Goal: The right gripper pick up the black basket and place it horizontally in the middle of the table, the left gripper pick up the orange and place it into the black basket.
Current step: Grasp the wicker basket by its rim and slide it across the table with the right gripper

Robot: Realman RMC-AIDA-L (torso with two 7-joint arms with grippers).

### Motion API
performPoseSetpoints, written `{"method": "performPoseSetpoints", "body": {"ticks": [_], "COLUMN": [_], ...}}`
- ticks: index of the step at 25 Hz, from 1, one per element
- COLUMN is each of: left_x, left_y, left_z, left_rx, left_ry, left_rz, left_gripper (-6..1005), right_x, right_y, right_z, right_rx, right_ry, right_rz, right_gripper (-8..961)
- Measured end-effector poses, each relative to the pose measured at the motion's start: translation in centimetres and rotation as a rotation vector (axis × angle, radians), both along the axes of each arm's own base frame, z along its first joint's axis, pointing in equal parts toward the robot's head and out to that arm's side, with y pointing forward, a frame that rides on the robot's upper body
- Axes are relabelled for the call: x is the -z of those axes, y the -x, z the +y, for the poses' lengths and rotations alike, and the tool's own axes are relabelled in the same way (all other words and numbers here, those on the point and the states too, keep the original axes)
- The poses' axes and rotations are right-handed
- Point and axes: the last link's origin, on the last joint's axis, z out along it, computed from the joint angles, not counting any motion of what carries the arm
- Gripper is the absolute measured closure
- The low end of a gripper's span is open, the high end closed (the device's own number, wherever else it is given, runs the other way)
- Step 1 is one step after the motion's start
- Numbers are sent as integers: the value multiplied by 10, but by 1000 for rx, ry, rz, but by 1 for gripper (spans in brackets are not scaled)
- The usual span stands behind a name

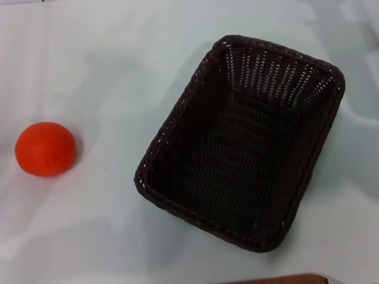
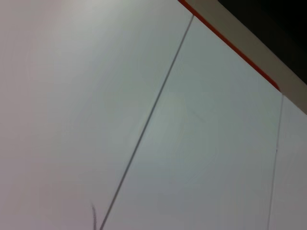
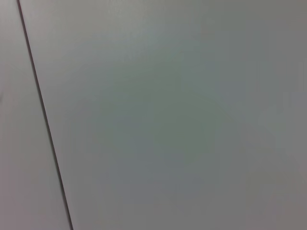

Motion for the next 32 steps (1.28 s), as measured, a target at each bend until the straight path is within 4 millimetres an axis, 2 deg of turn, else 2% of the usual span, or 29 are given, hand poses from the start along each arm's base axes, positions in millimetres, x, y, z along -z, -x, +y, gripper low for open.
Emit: {"method": "performPoseSetpoints", "body": {"ticks": [4, 10, 15, 20, 21, 22, 27, 32], "left_x": [1, 3, 3, 5, 6, 6, 5, 7], "left_y": [1, 3, 4, 7, 7, 7, 8, 9], "left_z": [-1, -2, -3, -4, -5, -5, -5, -6], "left_rx": [-16, -32, -39, -57, -60, -60, -66, -72], "left_ry": [-14, -18, -18, -20, -19, -19, -26, -27], "left_rz": [-15, -34, -36, -54, -59, -59, -65, -78], "left_gripper": [697, 438, 267, 100, 99, 98, 95, 95], "right_x": [0, 2, -6, -22, -26, -26, -39, -47], "right_y": [0, -2, 15, 41, 49, 49, 75, 98], "right_z": [0, 3, 19, 31, 32, 32, 35, 30], "right_rx": [0, -2, -125, -190, -164, -164, -22, 81], "right_ry": [0, 58, 300, 678, 859, 859, 1204, 1349], "right_rz": [0, 42, 45, -37, -93, -93, -265, -439], "right_gripper": [87, 88, 87, 87, 87, 87, 88, 88]}}
